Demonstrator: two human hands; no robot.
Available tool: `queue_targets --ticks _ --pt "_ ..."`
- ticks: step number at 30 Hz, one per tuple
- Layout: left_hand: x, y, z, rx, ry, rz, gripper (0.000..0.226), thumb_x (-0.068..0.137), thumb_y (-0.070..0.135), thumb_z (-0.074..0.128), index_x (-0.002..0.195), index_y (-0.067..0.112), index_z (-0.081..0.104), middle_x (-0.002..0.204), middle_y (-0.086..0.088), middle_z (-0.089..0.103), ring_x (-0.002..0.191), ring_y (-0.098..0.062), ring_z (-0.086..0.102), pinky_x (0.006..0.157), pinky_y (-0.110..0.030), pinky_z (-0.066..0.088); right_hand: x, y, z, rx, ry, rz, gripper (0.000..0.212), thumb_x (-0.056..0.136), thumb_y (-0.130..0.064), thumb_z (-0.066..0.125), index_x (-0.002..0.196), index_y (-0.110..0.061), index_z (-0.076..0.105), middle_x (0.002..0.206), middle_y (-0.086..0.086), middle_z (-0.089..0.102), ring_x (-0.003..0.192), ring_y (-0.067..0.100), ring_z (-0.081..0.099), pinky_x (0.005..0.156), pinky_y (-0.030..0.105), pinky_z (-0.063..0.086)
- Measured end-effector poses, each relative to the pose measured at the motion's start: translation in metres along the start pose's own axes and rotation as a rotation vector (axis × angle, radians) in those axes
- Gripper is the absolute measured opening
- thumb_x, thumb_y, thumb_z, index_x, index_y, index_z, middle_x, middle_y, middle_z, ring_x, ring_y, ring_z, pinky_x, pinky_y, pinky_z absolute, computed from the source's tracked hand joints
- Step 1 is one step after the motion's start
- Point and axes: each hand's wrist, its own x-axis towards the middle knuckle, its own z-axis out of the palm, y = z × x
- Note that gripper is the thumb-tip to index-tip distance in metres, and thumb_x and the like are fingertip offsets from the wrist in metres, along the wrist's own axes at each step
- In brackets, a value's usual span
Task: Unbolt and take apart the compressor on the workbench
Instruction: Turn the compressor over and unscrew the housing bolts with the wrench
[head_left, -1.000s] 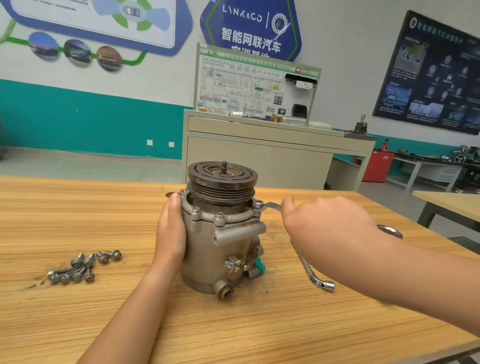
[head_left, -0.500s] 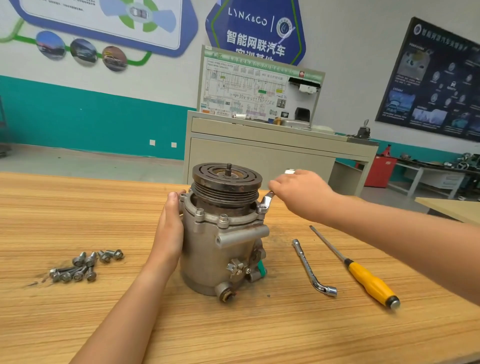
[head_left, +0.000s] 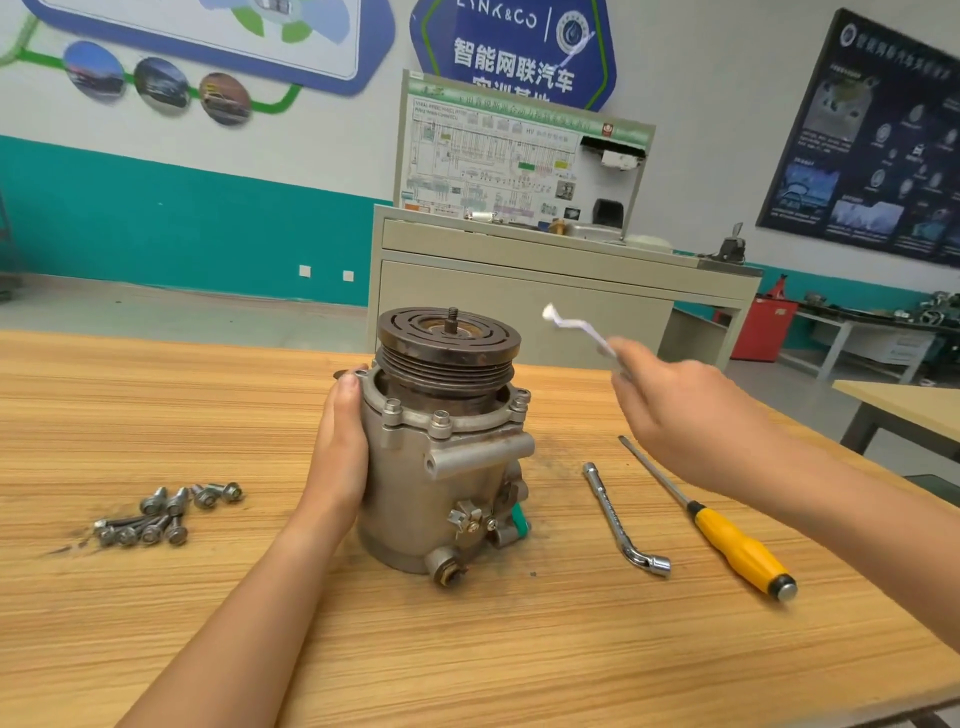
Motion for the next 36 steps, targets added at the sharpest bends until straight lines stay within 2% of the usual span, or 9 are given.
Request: queue_targets --ticks 3,5,7,11,16,20,27,32,36 --pt "-0.003 0.003 0.000 0.064 0.033 0.038 0.048 0.101 0.045 0.022 0.125 0.018 0.054 0.124 0.001 0.057 0.114 -0.008 0.051 0.103 -0.032 0.038 -0.015 -0.011 -0.009 -0.114 -0.222 0.007 0.032 0.098 -0.024 0.031 0.129 -0.030 0.034 0.071 -0.006 0.053 0.062 0.012 0.049 0.050 0.029 0.039" --pt "-0.007 0.011 0.000 0.110 0.109 0.111 0.047 0.097 0.046 0.030 0.134 0.020 0.043 0.137 0.004 0.042 0.118 -0.002 0.041 0.100 -0.015 0.031 -0.017 -0.017 -0.011 -0.145 -0.280 0.016 0.030 0.098 -0.021 0.031 0.127 -0.029 0.036 0.068 -0.006 0.049 0.061 0.009 0.044 0.047 0.026 0.033" --pt "-0.014 0.025 -0.002 0.091 0.150 0.195 0.057 0.085 0.051 0.037 0.137 0.029 0.034 0.141 0.008 0.031 0.120 0.004 0.034 0.087 -0.002 0.026 -0.016 -0.021 -0.010 -0.166 -0.286 0.018 0.031 0.098 -0.020 0.032 0.127 -0.028 0.036 0.066 -0.007 0.045 0.058 0.008 0.041 0.045 0.025 0.029" --pt "-0.043 0.039 -0.009 0.165 0.032 0.333 0.069 0.067 0.060 0.050 0.129 0.056 0.021 0.149 0.018 0.023 0.131 0.014 0.023 0.094 -0.004 0.021 -0.014 -0.027 -0.009 -0.213 -0.292 0.022 0.036 0.097 -0.016 0.032 0.132 -0.027 0.032 0.063 -0.006 0.042 0.055 0.009 0.039 0.043 0.025 0.025" --pt "-0.059 0.033 -0.017 0.363 -0.183 0.156 0.117 0.053 0.062 0.073 0.141 0.053 -0.002 0.149 0.029 0.012 0.136 0.008 0.016 0.107 -0.024 0.021 -0.013 -0.032 -0.012 -0.364 -0.263 -0.013 0.040 0.093 -0.011 0.036 0.131 -0.023 0.031 0.058 -0.005 0.038 0.049 0.011 0.035 0.039 0.025 0.023" --pt "-0.057 0.025 -0.021 0.348 -0.278 0.057 0.135 0.049 0.055 0.083 0.141 0.051 -0.016 0.124 0.055 0.014 0.104 0.041 0.021 0.093 -0.012 0.025 -0.012 -0.037 -0.013 -0.426 -0.280 -0.025 0.043 0.092 -0.011 0.038 0.133 -0.021 0.031 0.060 -0.005 0.041 0.051 0.011 0.038 0.038 0.024 0.028" --pt "-0.058 0.015 -0.014 0.369 -0.168 0.058 0.122 0.054 0.043 0.081 0.142 0.053 -0.002 0.124 0.028 0.042 0.115 0.004 0.043 0.081 -0.011 0.035 -0.008 -0.038 -0.018 -0.439 -0.291 -0.023 0.043 0.094 -0.014 0.034 0.136 -0.024 0.032 0.063 -0.007 0.039 0.053 0.008 0.035 0.039 0.024 0.024" --pt "-0.062 0.013 0.000 0.332 -0.139 0.100 0.118 0.055 0.039 0.085 0.139 0.057 0.004 0.141 0.021 0.037 0.129 -0.002 0.038 0.106 -0.033 0.039 -0.004 -0.039 -0.020 -0.618 -0.295 -0.069 0.041 0.091 -0.008 0.034 0.132 -0.015 0.034 0.057 -0.004 0.034 0.046 0.013 0.031 0.038 0.025 0.022" --pt "-0.069 0.013 0.028 0.440 0.033 0.166 0.121 0.054 0.038 0.086 0.147 0.034 0.008 0.149 0.007 0.028 0.137 -0.012 0.027 0.111 -0.044 0.030 0.004 -0.038 -0.012 -0.618 -0.318 -0.007 0.047 0.092 -0.006 0.037 0.138 -0.008 0.028 0.067 0.000 0.047 0.062 0.019 0.041 0.041 0.026 0.028"
